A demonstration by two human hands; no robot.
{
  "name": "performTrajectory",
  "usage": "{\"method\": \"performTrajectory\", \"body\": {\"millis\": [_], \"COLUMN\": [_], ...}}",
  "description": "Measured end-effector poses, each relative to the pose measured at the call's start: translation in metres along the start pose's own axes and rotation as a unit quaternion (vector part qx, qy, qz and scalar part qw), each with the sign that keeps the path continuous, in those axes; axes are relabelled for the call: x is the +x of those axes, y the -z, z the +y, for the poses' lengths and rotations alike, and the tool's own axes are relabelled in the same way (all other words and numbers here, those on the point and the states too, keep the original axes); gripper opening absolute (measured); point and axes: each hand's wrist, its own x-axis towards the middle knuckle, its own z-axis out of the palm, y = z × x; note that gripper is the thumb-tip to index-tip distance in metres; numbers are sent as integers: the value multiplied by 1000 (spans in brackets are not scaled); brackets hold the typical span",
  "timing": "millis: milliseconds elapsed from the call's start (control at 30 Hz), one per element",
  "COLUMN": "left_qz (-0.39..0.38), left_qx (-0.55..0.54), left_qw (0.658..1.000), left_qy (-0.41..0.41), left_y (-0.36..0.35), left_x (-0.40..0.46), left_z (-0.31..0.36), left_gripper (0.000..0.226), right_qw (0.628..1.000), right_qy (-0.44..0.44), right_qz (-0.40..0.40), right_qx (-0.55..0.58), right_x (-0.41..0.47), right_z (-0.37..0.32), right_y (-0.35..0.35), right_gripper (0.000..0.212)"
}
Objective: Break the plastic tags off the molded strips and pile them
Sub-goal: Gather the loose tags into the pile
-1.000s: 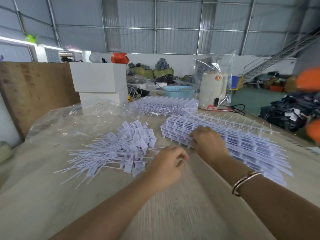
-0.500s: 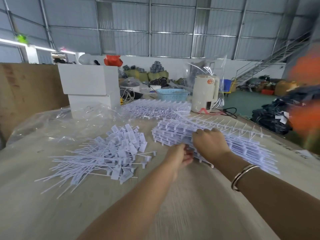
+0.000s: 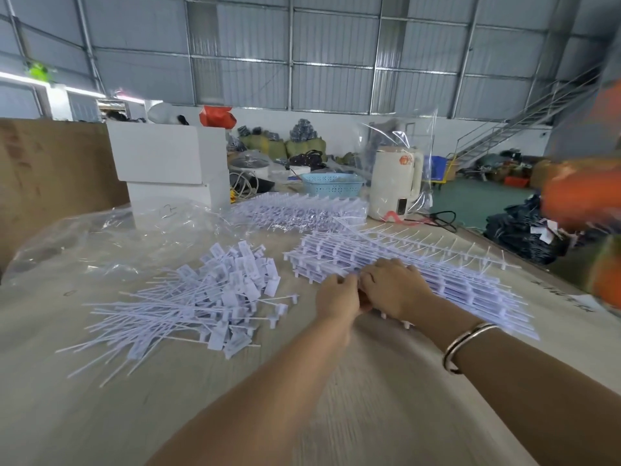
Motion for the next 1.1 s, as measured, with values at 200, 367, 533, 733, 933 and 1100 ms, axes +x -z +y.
{"method": "performTrajectory", "body": {"millis": [200, 367, 533, 733, 933, 1100], "left_qz": [-2, 48, -69, -223, -221, -244], "left_qx": [105, 239, 298, 412, 498, 520], "left_qw": [985, 939, 939, 883, 839, 818], "left_qy": [-137, -241, -158, -25, -3, -36], "left_y": [47, 95, 153, 193, 200, 197], "left_x": [-32, -47, -50, -64, -70, -70], "left_z": [22, 59, 88, 110, 100, 95], "left_gripper": [21, 27, 26, 32, 32, 32], "right_qw": [991, 996, 978, 799, 696, 859], "right_qy": [-10, -2, -87, -165, -154, 39], "right_qz": [-102, -81, 15, 111, 71, -75], "right_qx": [-81, -43, 192, 568, 697, 505], "right_x": [12, 11, 3, 7, -6, -29], "right_z": [-7, -6, 3, -1, 3, -39], "right_y": [7, 11, 16, 22, 21, 3], "right_gripper": [34, 25, 29, 36, 25, 22]}}
